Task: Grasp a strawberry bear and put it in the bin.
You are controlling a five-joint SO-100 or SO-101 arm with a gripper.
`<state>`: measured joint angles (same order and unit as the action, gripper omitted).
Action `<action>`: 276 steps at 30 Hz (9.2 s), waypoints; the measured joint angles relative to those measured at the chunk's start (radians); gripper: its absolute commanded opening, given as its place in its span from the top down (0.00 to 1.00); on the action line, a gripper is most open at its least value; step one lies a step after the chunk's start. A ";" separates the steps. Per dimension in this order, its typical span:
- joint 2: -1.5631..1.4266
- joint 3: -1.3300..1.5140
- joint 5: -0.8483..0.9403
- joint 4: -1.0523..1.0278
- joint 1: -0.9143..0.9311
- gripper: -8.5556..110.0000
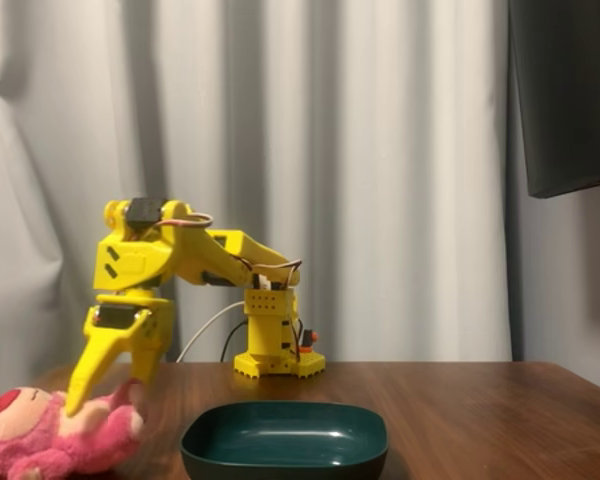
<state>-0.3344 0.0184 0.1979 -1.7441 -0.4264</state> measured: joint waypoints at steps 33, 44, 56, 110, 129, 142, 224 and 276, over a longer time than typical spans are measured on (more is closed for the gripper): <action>0.028 -0.072 -0.006 0.021 -0.075 0.69; 0.058 -0.103 -0.006 0.021 -0.063 0.63; 0.071 -0.103 -0.018 0.026 -0.035 0.65; -0.091 -0.109 -0.129 -0.002 0.049 0.93; -0.684 0.233 -0.176 -0.002 0.295 0.93; -0.684 0.265 -0.215 -0.002 0.451 0.92; -3.008 2.534 -0.137 0.344 0.394 0.93; -3.017 3.042 -0.132 0.477 0.347 0.93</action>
<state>-3.3517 3.0603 0.0660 -1.2671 -0.0798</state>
